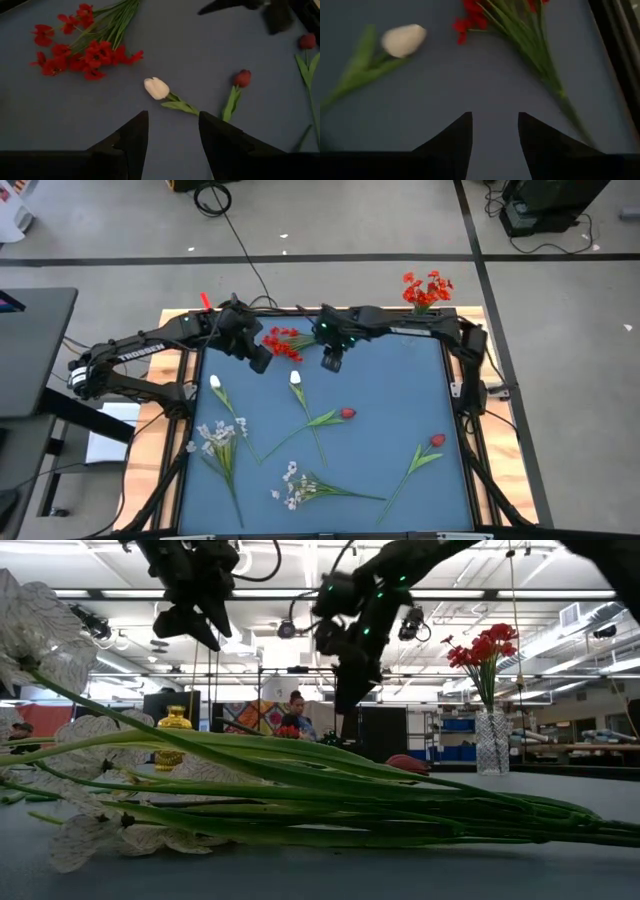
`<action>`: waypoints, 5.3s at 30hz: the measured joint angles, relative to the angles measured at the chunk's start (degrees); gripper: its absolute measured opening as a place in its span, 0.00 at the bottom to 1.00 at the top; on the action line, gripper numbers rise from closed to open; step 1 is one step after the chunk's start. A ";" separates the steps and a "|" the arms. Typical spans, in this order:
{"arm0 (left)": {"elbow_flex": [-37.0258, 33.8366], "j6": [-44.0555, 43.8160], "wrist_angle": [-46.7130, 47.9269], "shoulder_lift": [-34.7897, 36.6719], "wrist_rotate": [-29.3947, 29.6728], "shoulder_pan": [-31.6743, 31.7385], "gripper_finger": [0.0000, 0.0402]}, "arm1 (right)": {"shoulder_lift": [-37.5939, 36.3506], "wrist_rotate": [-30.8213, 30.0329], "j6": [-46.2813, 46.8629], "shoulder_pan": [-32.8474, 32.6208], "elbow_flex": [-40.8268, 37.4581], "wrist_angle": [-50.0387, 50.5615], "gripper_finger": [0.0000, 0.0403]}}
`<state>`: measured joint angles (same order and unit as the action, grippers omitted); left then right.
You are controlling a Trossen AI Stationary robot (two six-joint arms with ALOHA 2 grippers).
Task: Sort flowers into vase by color
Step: Put the orange flowers into the transparent vase
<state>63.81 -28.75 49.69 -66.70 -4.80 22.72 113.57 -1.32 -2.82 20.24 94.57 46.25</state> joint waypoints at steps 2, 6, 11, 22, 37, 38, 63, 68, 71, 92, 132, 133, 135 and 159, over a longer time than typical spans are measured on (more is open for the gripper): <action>0.00 -0.26 -0.02 0.00 0.00 0.00 0.45 | 2.73 -1.90 -4.61 0.77 2.82 0.12 0.43; 0.00 -1.46 -0.22 -0.06 1.89 0.00 0.45 | 8.89 -2.58 -13.92 2.67 9.49 1.57 0.46; -0.04 -3.55 -0.22 -0.50 2.51 -0.08 0.45 | 16.71 -2.64 -20.18 5.32 19.41 8.14 0.49; -0.04 -4.68 0.17 -0.44 2.50 -1.49 0.45 | 24.23 2.17 -24.62 10.96 26.24 13.70 0.49; -0.04 -4.09 0.15 -0.44 2.64 -0.63 0.45 | 24.23 6.95 -27.36 13.65 26.09 13.49 0.39; -0.04 -3.71 0.13 -0.44 2.76 -0.65 0.45 | 24.20 6.97 -27.38 13.65 25.65 13.16 0.39; -0.04 -4.00 0.09 -0.44 4.71 -0.66 0.45 | 21.30 4.76 -4.43 11.06 21.30 12.73 0.02; -0.04 -0.65 0.24 -0.42 4.92 -0.66 0.45 | 13.19 8.27 6.74 10.08 20.75 8.49 0.01; -0.04 0.91 0.68 -0.39 4.97 -0.66 0.45 | 7.59 11.16 11.79 10.41 17.52 3.20 0.01; -5.27 17.28 -61.14 -4.58 -8.74 -1.65 0.45 | -36.67 -3.40 20.16 -6.31 -38.51 -61.19 0.00; -5.33 20.73 -70.27 -14.36 -27.02 -3.43 0.00 | -38.55 -1.58 22.19 -12.98 -39.39 -62.06 0.54; -5.33 20.95 -70.09 -14.47 -27.03 -3.76 0.00 | -38.11 -0.60 22.21 -12.98 -39.39 -63.26 0.54; -5.33 21.06 -69.60 -14.98 -27.24 -4.35 0.00 | -37.69 0.49 22.26 -12.98 -39.37 -66.10 0.54; -5.31 15.42 -56.08 -13.27 -25.88 1.92 0.33 | -50.71 -52.41 9.19 -18.25 -36.47 -31.26 0.05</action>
<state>58.50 -13.33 -6.39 -79.96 -30.68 24.64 62.86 -53.73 6.37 2.00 58.10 14.99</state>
